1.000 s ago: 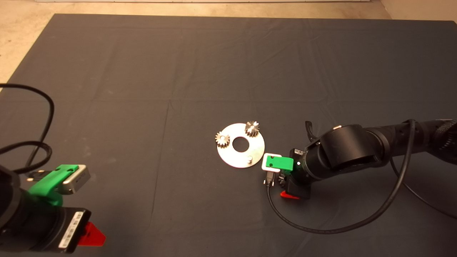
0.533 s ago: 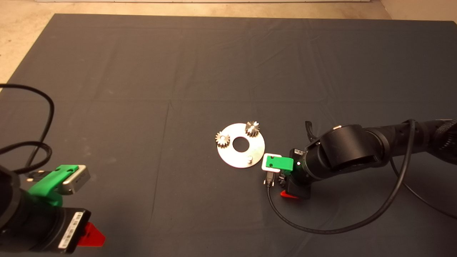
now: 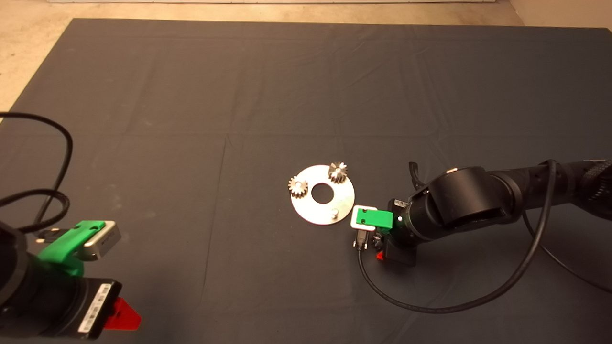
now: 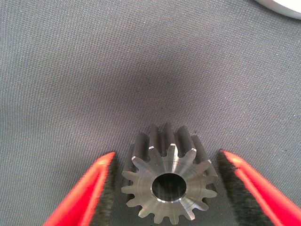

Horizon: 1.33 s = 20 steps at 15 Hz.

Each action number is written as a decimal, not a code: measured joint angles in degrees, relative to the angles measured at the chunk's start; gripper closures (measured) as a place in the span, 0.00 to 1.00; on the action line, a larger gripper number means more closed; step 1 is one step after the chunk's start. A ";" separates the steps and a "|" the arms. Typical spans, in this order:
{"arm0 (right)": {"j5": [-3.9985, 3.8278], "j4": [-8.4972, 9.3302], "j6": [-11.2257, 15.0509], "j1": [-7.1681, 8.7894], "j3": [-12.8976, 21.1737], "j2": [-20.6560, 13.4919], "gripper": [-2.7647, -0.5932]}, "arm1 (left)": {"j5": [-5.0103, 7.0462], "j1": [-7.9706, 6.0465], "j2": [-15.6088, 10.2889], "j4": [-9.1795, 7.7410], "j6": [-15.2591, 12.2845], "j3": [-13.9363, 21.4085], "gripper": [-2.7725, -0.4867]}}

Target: Install three planetary gears onto the carrier pins

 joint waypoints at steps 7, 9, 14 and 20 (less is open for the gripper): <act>0.02 0.00 0.00 0.00 0.00 0.00 0.71 | 0.00 0.00 0.00 0.00 0.00 0.00 0.32; 0.00 0.01 0.01 0.00 0.00 0.00 0.73 | 0.00 0.00 0.00 -0.02 0.00 0.00 0.32; -0.01 0.00 0.08 0.00 0.04 0.01 0.74 | 0.00 0.00 0.00 -0.05 0.02 0.00 0.32; -0.05 -0.02 0.33 0.00 0.73 0.04 0.77 | 0.00 0.00 0.00 -0.20 0.02 0.00 0.32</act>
